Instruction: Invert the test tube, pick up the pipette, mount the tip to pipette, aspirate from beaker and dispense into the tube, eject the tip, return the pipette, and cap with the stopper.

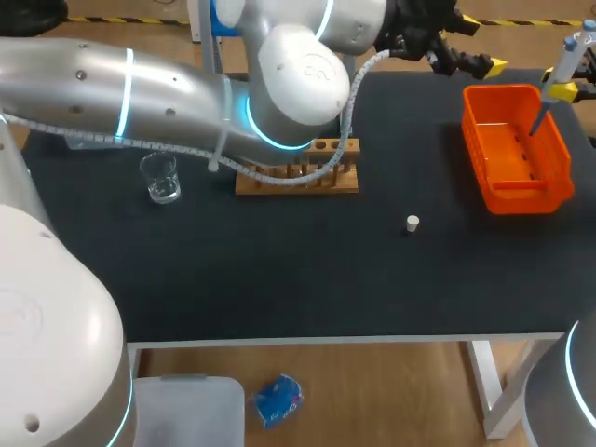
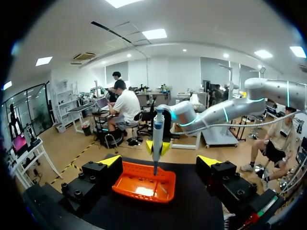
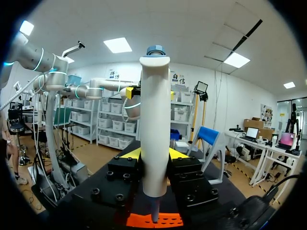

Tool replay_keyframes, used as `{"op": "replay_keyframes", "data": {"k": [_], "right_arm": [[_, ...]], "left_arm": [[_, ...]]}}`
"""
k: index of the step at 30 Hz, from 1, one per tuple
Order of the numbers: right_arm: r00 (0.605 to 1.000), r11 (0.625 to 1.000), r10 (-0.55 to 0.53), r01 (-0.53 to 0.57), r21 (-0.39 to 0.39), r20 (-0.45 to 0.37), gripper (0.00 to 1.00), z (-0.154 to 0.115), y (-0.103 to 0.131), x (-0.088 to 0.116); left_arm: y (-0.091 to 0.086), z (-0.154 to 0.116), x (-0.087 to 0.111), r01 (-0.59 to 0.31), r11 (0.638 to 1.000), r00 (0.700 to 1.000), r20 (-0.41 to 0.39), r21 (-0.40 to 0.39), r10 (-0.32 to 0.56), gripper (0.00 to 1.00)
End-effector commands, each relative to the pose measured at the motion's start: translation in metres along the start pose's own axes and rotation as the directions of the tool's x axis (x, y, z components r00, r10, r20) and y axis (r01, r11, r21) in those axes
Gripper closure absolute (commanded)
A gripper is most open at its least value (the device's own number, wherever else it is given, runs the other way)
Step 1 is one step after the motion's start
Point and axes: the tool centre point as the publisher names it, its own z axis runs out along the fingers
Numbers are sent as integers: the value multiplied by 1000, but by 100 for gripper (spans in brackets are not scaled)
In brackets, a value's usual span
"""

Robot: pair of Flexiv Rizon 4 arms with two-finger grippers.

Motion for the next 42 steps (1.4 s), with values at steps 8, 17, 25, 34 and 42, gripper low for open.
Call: {"op": "replay_keyframes", "data": {"k": [8, 17, 25, 34, 42], "right_arm": [[1000, 1000, 0, 0, 3, -1, 100, 0, 1, 0], [1000, 1000, 0, 0, 3, -1, 100, 0, 1, 0], [1000, 1000, 0, 0, 3, -1, 100, 0, 1, 0], [1000, 1000, 0, 0, 3, -1, 100, 0, 1, 0], [1000, 1000, 0, 0, 3, -1, 100, 0, 1, 0]], "left_arm": [[0, -3, 0, 0, 1000, 1000, -5, 0, 0, 0], [43, -52, -22, -54, 998, 998, 30, 39, 53, 0], [66, -84, -34, -101, 982, 993, -36, 156, 108, 0], [73, -89, -33, -80, 988, 993, -82, 131, 91, 0], [73, -89, -33, -80, 988, 993, -82, 131, 91, 0]]}}
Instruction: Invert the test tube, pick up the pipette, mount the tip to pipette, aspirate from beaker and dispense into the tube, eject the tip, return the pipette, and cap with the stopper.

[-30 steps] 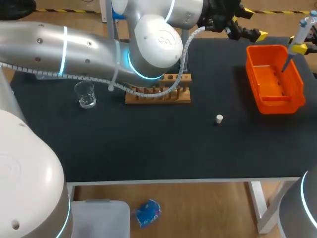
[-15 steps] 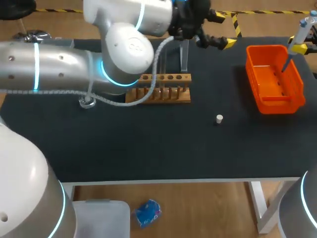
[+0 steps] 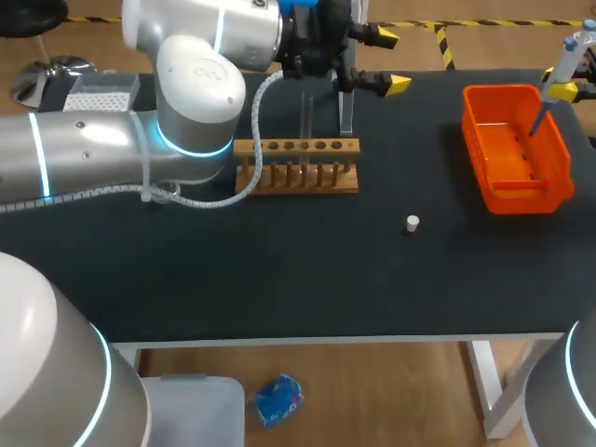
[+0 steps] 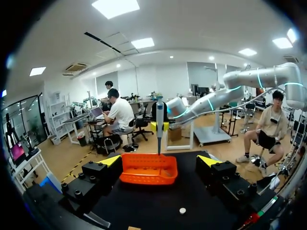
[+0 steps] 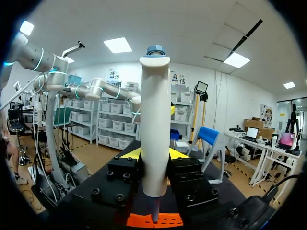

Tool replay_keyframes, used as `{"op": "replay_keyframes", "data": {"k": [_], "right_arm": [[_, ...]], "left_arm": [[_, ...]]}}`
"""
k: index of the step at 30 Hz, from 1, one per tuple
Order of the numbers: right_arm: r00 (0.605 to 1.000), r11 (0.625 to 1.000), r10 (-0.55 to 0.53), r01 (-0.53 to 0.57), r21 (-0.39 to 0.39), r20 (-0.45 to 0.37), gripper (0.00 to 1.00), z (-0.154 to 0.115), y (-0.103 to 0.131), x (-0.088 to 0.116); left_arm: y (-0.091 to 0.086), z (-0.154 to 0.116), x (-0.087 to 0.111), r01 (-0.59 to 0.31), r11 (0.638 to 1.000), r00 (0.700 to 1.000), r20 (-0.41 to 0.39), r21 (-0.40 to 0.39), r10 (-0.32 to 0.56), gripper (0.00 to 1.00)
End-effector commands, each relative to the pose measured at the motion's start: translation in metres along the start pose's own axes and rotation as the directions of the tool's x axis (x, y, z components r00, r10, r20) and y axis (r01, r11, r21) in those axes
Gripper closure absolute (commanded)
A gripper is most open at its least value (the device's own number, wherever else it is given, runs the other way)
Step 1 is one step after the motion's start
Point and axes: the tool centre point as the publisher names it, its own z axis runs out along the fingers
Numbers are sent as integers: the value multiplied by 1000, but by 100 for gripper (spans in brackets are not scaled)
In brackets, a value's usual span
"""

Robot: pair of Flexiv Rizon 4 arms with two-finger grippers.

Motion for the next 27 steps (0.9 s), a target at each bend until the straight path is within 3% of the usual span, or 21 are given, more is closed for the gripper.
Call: {"op": "replay_keyframes", "data": {"k": [1, 6, 8, 16, 27], "right_arm": [[1000, 1000, 0, 0, 3, -1, 100, 0, 1, 0], [1000, 1000, 0, 0, 3, -1, 100, 0, 1, 0], [1000, 1000, 0, 0, 3, -1, 100, 0, 1, 0], [1000, 1000, 0, 0, 3, -1, 100, 0, 1, 0], [1000, 1000, 0, 0, 3, -1, 100, 0, 1, 0]], "left_arm": [[2, 1, 0, -2, 999, 1000, 1, 40, 2, 0], [23, 10, 4, -4, 999, 1000, 21, 40, 3, 0], [30, 5, 7, -11, 996, 999, 39, 91, 7, 0], [49, -20, 19, -32, 987, 993, 119, 156, 13, 0], [75, -38, 25, 16, 978, 989, 140, 207, -46, 0]]}}
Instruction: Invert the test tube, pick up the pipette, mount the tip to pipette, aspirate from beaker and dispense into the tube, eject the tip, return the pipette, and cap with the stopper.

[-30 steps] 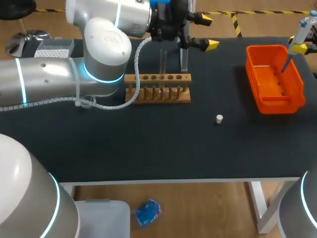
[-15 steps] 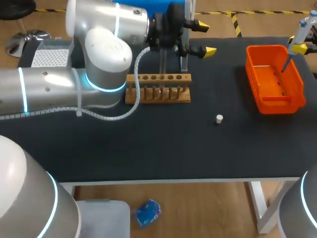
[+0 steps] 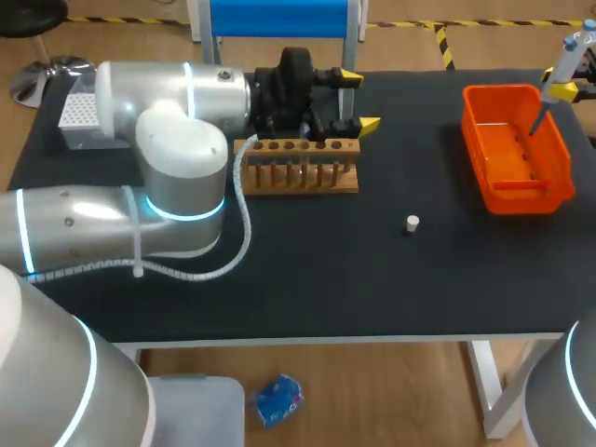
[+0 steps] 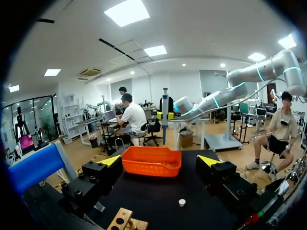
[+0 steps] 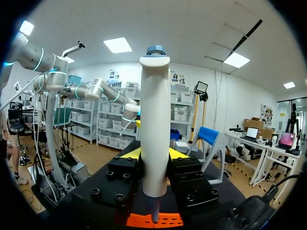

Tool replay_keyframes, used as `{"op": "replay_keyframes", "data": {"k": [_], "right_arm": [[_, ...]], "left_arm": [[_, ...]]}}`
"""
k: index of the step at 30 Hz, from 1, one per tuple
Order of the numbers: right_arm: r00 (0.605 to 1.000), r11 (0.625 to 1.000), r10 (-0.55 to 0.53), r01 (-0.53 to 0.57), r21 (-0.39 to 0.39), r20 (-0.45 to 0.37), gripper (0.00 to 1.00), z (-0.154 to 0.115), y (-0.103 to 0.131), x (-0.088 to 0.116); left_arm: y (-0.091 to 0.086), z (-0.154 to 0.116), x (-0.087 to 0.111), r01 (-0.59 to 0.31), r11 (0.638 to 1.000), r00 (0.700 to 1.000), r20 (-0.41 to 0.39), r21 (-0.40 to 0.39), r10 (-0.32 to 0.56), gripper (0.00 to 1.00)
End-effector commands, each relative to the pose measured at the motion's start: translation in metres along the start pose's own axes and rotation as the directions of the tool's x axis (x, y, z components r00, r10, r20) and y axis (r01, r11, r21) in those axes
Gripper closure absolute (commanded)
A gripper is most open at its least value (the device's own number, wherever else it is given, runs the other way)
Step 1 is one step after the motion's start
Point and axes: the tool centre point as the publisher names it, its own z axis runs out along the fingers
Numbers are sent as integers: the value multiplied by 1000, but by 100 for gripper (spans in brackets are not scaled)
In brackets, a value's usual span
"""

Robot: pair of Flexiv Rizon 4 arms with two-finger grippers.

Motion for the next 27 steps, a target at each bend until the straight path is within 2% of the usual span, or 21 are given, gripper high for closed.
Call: {"op": "replay_keyframes", "data": {"k": [1, 8, 27], "right_arm": [[1000, 1000, 0, 0, 3, -1, 100, 0, 1, 0], [1000, 1000, 0, 0, 3, -1, 100, 0, 1, 0], [1000, 1000, 0, 0, 3, -1, 100, 0, 1, 0]], "left_arm": [[7, -9, 2, 3, 992, 1000, 12, 124, -5, 0], [9, -10, 1, -6, 989, 1000, -3, 150, 6, 0], [10, -12, 5, 7, 993, 1000, 26, 114, -10, 0]]}}
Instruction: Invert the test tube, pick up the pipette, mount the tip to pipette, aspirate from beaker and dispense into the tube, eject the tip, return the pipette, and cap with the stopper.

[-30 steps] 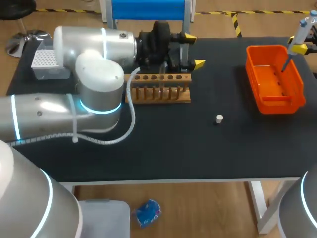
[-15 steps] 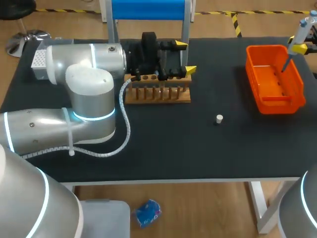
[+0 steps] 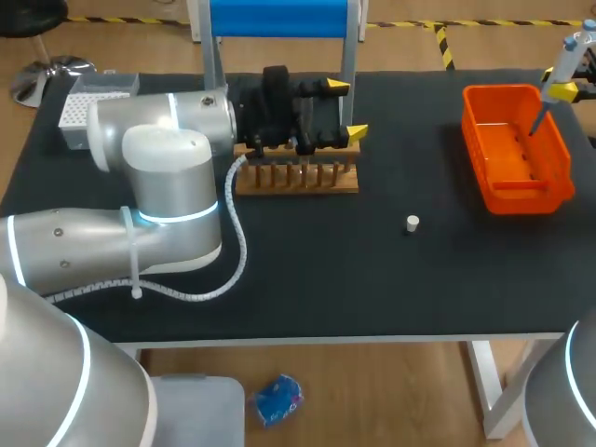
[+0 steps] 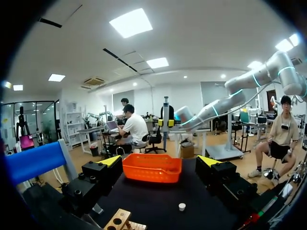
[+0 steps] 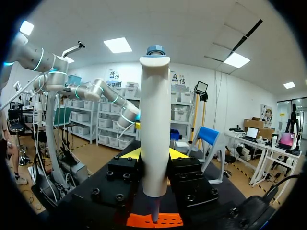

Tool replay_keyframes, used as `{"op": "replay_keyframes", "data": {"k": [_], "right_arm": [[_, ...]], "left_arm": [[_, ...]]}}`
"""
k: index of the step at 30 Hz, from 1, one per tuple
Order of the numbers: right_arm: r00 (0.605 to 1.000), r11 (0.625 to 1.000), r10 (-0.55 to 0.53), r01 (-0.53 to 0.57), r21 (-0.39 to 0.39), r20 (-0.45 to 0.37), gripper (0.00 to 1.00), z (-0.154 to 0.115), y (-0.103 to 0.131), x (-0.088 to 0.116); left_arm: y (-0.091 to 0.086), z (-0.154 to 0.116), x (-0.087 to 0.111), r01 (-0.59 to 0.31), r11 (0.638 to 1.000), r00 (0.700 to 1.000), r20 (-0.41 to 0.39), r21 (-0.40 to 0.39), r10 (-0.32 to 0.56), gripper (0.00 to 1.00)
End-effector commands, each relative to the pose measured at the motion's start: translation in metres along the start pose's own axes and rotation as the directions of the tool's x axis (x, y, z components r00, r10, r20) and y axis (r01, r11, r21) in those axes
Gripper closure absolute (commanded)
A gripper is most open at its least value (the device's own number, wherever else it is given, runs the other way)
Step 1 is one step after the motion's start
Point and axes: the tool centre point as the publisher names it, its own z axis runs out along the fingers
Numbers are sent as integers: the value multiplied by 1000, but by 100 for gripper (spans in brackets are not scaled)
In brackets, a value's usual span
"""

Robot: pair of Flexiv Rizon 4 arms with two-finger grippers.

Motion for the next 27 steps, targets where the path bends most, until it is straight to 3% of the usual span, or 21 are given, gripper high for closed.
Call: {"op": "replay_keyframes", "data": {"k": [1, 15, 17, 22, 24, 25, 27], "right_arm": [[1000, 1000, 0, 0, 3, -1, 100, 0, 1, 0], [1000, 1000, 0, 0, 3, -1, 100, 0, 1, 0], [1000, 999, -4, 3, 40, 22, 100, 5, 10, 8], [1000, 999, -20, 20, 40, 11, 100, 23, 28, 25], [999, 996, -35, 34, 85, 10, 100, 32, 32, 30], [1000, 998, -25, 25, 52, -5, 100, 37, 36, 33], [1000, 997, -27, 27, 76, -3, 100, 49, 38, 39]], "left_arm": [[0, 0, 3, 0, 1000, 1000, 11, -2, 0, 0], [0, 0, 3, 0, 1000, 1000, 11, -2, 0, 0], [0, 0, 3, 0, 1000, 1000, 11, -2, 0, 0], [0, 0, 3, 0, 1000, 1000, 11, -2, 0, 0], [0, 0, 3, 0, 1000, 1000, 11, -2, 0, 0], [0, 0, 3, 0, 1000, 1000, 11, -2, 0, 0], [0, 0, 3, 0, 1000, 1000, 11, -2, 0, 0]]}}
